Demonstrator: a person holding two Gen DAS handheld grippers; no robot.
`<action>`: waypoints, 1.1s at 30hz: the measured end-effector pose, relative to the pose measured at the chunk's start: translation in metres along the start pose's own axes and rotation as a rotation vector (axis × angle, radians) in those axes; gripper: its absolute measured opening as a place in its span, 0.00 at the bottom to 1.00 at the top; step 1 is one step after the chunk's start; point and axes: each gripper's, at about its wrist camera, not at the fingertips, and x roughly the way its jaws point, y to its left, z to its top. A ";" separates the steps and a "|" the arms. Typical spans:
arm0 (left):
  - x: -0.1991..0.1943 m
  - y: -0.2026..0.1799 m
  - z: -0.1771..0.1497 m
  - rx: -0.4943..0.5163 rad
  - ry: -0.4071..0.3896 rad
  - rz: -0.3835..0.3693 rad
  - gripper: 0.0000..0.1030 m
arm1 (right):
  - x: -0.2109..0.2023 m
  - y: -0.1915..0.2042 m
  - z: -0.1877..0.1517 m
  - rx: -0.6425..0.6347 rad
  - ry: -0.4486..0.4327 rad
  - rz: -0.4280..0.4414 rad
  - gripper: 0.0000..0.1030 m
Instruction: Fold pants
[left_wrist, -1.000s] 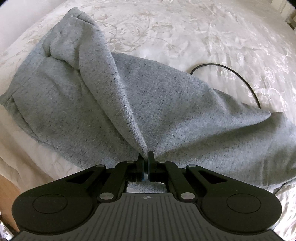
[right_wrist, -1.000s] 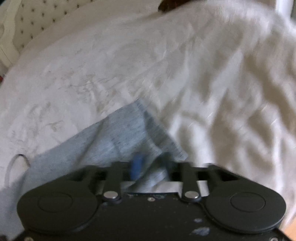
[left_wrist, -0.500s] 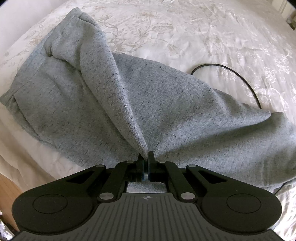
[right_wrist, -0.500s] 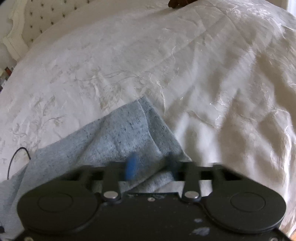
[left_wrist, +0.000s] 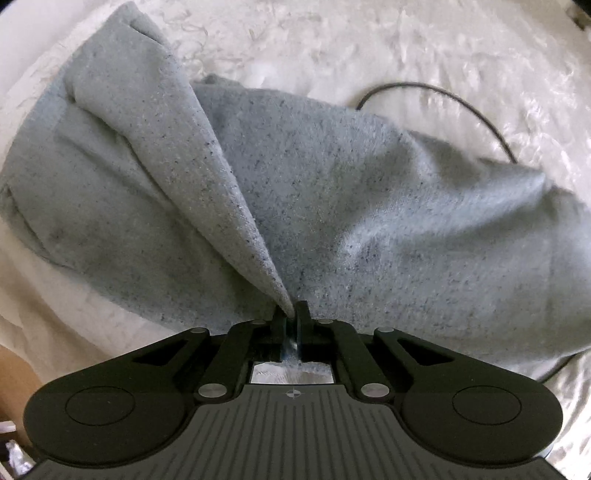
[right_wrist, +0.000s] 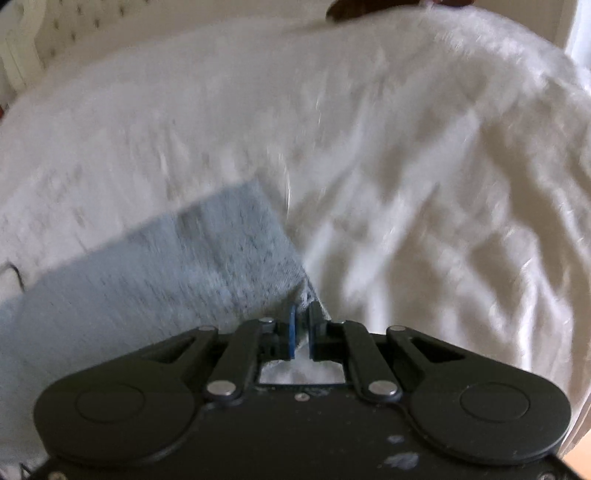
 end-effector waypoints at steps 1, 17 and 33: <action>-0.004 0.001 0.000 -0.001 -0.016 -0.005 0.04 | -0.001 0.004 -0.001 -0.012 -0.001 -0.011 0.17; -0.060 0.062 -0.031 0.162 -0.126 -0.124 0.10 | -0.165 0.089 -0.071 -0.491 -0.311 0.203 0.67; -0.019 0.265 0.086 -0.027 -0.203 -0.116 0.10 | -0.204 0.402 -0.104 -0.585 -0.215 0.710 0.73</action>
